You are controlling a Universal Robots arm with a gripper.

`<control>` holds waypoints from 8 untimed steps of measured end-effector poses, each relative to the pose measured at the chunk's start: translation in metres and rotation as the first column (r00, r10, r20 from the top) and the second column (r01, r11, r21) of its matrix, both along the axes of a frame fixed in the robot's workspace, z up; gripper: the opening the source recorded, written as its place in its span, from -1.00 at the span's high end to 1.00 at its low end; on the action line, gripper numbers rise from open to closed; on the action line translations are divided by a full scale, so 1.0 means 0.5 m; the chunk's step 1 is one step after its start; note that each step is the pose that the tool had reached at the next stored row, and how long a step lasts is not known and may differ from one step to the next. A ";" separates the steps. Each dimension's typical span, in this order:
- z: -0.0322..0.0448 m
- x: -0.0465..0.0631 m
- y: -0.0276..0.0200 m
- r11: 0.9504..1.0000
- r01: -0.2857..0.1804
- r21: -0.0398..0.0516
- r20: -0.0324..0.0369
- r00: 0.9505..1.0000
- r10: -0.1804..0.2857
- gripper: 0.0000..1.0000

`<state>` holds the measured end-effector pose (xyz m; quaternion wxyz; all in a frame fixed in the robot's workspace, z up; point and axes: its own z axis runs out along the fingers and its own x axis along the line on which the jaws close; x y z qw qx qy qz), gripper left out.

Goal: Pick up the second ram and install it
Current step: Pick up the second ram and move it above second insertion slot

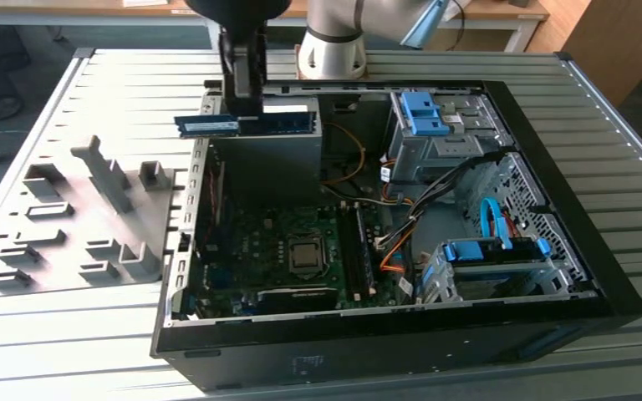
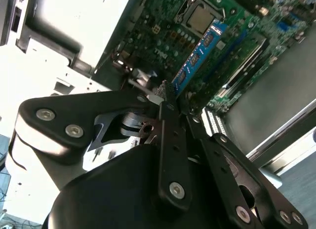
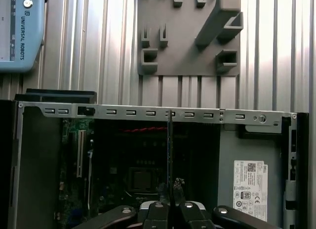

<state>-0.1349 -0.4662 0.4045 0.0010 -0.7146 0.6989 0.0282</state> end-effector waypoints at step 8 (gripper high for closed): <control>0.000 0.037 0.0000 1.000 0.000 0.000 0.000 1.000 0.000 0.72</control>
